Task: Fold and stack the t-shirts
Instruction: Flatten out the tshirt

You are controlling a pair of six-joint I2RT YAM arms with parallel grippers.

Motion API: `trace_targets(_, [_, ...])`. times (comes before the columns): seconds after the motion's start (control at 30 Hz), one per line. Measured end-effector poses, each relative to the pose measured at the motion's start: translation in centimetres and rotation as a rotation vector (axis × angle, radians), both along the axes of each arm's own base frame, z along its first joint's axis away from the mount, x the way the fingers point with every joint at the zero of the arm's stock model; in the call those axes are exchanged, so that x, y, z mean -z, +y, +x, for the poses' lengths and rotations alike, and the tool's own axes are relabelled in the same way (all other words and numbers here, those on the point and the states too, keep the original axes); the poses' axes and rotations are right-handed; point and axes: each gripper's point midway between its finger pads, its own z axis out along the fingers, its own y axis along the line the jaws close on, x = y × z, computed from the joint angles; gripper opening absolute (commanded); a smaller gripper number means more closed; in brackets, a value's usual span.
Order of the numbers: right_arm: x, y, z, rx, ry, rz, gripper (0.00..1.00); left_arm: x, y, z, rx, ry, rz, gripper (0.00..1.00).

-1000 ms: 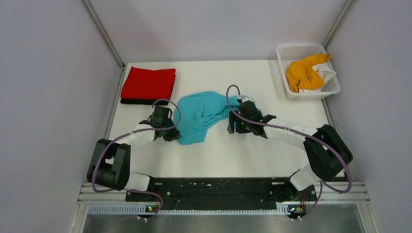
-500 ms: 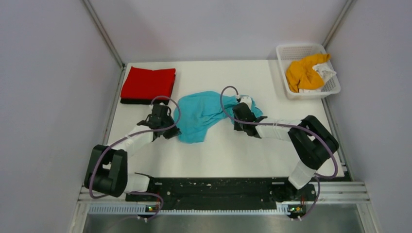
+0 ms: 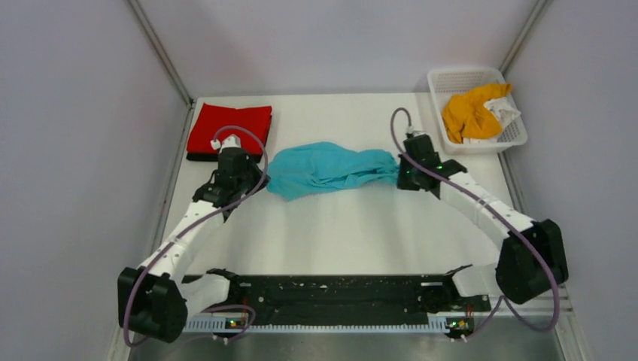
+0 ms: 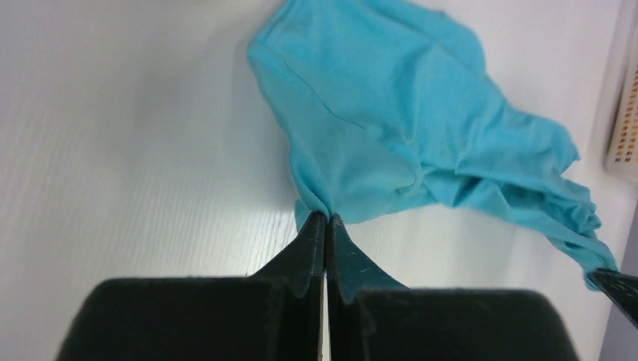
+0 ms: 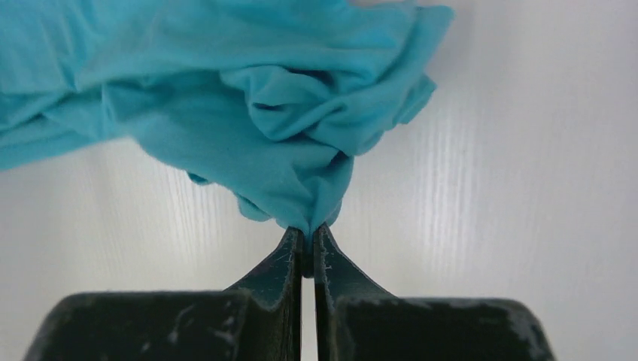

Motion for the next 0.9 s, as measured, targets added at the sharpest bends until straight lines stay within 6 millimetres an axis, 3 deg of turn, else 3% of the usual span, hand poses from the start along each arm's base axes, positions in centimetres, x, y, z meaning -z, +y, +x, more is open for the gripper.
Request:
trace_targets(0.17, [-6.1, -4.7, 0.3, 0.075, -0.035, 0.074, 0.0, -4.8, 1.9, 1.0, -0.069, -0.149, 0.049, 0.0])
trace_targets(0.33, [-10.9, -5.2, 0.1, 0.038, -0.082, 0.101, 0.0, -9.5, 3.6, 2.3, -0.13, -0.267, 0.095, 0.0])
trace_targets(0.53, [-15.2, -6.3, 2.8, 0.068, -0.165, 0.151, 0.0, -14.8, 4.6, 5.0, -0.159, -0.398, 0.12, 0.0])
trace_targets(0.6, [-16.5, -6.2, 5.0, 0.067, -0.183, 0.156, 0.0, -16.7, 4.4, 7.5, -0.15, -0.427, 0.121, 0.0])
trace_targets(0.73, [-20.4, -5.2, 11.9, 0.02, -0.266, 0.162, 0.0, -20.8, 4.3, 14.0, -0.13, -0.487, 0.118, 0.0])
trace_targets(0.8, [-23.8, -4.9, 15.8, -0.003, -0.356, 0.165, 0.0, -23.9, 4.5, 17.6, -0.118, -0.542, 0.105, 0.0])
trace_targets(0.9, [-30.4, -4.9, 20.2, -0.035, -0.526, 0.182, 0.0, -30.5, 5.2, 21.8, -0.089, -0.681, 0.063, 0.0])
